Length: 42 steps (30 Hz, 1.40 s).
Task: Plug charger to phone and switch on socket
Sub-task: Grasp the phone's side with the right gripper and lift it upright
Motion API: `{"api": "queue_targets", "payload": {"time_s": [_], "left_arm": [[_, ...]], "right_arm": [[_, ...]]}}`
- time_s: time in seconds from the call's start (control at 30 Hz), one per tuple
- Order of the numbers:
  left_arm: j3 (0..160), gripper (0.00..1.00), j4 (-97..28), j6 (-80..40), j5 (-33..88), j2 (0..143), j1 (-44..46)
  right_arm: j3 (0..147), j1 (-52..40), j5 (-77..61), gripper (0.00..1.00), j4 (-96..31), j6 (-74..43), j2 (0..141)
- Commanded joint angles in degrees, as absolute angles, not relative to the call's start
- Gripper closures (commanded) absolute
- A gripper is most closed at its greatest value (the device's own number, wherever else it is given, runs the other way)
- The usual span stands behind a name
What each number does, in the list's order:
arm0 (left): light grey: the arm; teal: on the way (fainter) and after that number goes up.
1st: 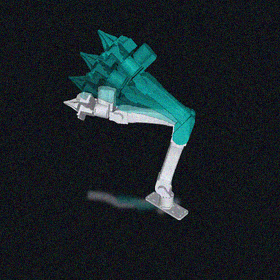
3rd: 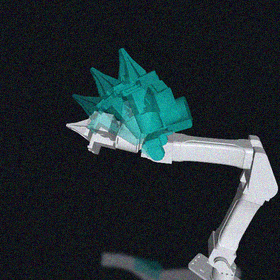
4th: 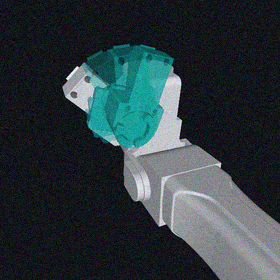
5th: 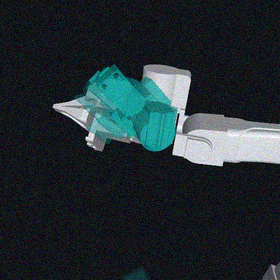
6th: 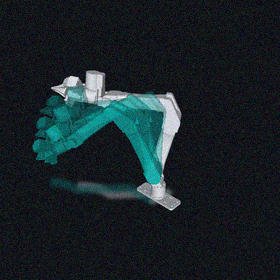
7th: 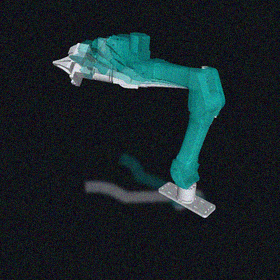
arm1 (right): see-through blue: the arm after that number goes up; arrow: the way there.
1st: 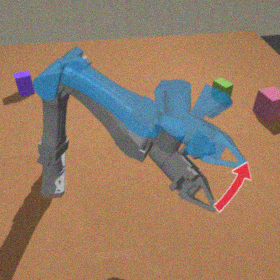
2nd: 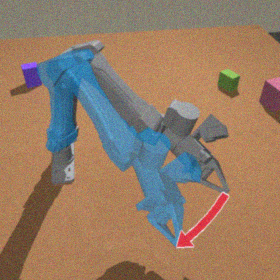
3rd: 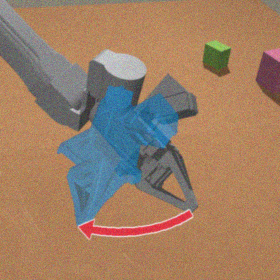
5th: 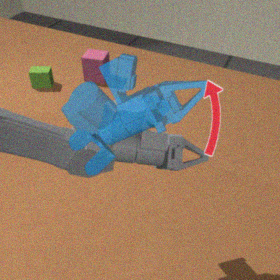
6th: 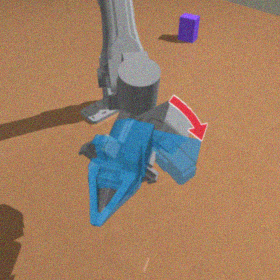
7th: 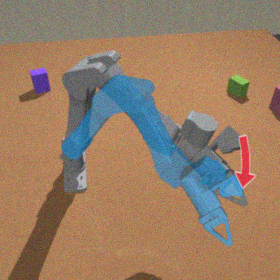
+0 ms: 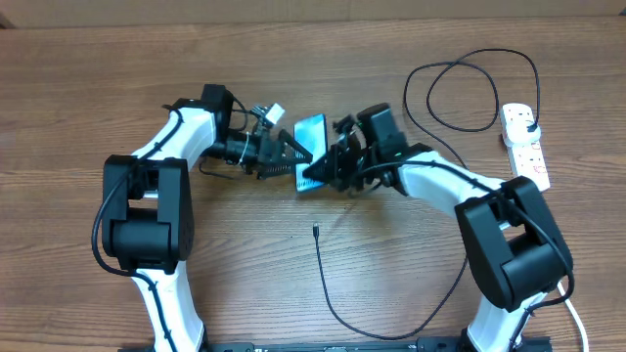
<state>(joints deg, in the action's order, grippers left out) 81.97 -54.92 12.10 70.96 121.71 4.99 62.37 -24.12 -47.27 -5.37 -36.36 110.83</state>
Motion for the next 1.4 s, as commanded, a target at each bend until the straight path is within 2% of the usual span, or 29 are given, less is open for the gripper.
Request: {"api": "queue_targets", "payload": {"time_s": [0.0,0.23,0.6,1.03,1.37], "left_arm": [[81.93,0.01,-55.07,18.9,90.59,121.4,5.91],[82.94,0.05,-55.27,18.85,90.63,121.27,5.8],[94.83,0.1,-55.68,12.84,90.59,121.03,5.52],[97.93,0.1,-55.7,9.47,90.65,120.95,4.82],[100.6,0.11,-55.64,8.49,90.63,119.24,3.33]], "right_arm": [[63.75,-25.85,-59.96,0.96,0.19,-34.09,109.23],[63.75,-25.98,-63.29,0.96,5.1,-36.21,109.23],[63.77,-25.89,-64.18,0.96,7.53,-36.53,109.23],[63.77,-24.97,-63.64,0.96,25.74,-47.35,109.23],[63.77,-24.93,-60.2,0.96,29.08,-49.95,109.23]]}}
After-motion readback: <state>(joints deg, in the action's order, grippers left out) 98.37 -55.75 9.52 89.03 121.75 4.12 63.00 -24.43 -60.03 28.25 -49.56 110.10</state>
